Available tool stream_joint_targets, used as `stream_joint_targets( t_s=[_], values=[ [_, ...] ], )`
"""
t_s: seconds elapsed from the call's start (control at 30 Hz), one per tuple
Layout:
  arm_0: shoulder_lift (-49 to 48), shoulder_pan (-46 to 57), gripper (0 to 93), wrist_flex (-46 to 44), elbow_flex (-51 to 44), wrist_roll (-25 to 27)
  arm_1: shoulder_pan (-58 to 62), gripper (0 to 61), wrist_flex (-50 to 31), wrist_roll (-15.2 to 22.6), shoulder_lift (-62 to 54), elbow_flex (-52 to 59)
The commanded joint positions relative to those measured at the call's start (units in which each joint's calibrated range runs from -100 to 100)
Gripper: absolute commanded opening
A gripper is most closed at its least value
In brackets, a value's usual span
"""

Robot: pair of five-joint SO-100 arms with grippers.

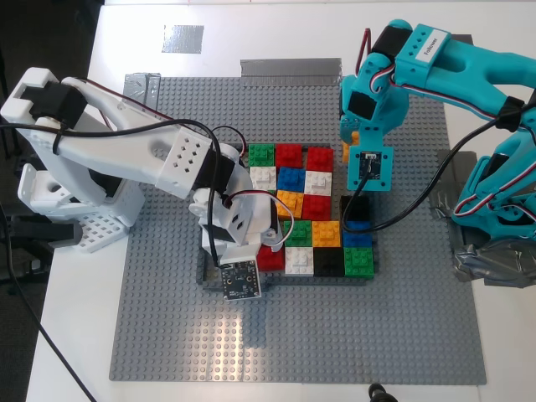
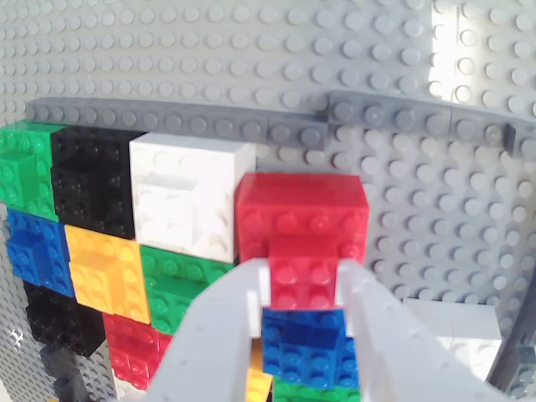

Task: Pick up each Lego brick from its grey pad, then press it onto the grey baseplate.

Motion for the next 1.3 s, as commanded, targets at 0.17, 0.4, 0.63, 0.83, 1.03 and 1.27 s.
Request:
stream_joint_targets(
  t_s=[0.17,0.4,0.63,0.83,1.03,1.27],
  values=[
    [-0.2,-0.9,0.0,0.0,-1.4,-0.7,0.6,20.8,0.3,-0.2,-0.3,-0.5],
    [-0.2,-1.8,0.0,0.0,-1.4,-0.7,0.2,22.4,1.8,-0.4,-1.3,-3.2],
    [-0.1,-2.4,0.0,0.0,-1.4,-0.7,-0.3,24.0,5.2,-0.1,-4.3,-7.4],
    [0.7,-2.5,0.0,-1.9,-1.5,-0.8,-0.8,13.9,7.2,-0.2,-8.1,-10.1],
    [2.9,-2.5,0.0,-1.9,-1.4,-1.6,-3.7,0.1,18.1,-0.6,-10.6,-16.1],
    [3.1,-2.4,0.0,-1.9,-1.4,-1.6,-11.2,0.1,29.0,-1.7,-15.3,-21.9]
  ],
)
